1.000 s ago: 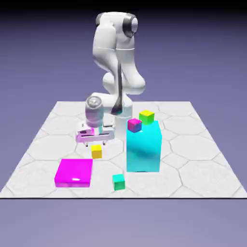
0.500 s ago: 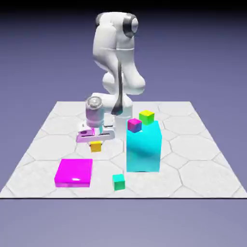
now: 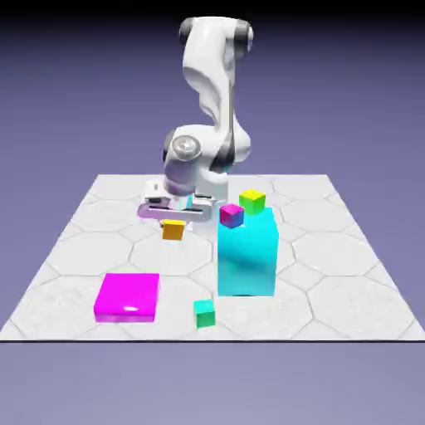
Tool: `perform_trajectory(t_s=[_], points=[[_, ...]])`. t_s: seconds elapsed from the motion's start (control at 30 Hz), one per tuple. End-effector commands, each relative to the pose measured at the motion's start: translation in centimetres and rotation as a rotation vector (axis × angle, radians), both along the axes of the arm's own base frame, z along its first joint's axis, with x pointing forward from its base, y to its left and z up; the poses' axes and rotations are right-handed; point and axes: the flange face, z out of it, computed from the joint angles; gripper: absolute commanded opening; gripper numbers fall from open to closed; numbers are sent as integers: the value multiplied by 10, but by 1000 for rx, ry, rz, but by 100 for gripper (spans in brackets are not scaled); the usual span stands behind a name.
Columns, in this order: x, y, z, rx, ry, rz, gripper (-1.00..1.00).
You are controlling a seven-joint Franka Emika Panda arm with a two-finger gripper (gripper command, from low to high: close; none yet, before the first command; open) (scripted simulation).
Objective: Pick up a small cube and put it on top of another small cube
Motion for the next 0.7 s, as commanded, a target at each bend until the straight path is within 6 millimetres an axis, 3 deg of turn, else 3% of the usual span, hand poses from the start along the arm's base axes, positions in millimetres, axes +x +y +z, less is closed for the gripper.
perform_trajectory(t_s=[0.0,0.17,0.4,0.43,0.6,0.63,0.67], points=[[2,13,14,-8,-11,-9,-100],[-17,90,70,42,-77,-115,-100],[-79,180,132,194,-102,-194,-100],[-79,180,132,194,-102,-194,-100],[-92,181,63,194,-103,-194,-100],[-92,181,63,194,-103,-194,100],[-92,181,63,194,-103,-194,100]])
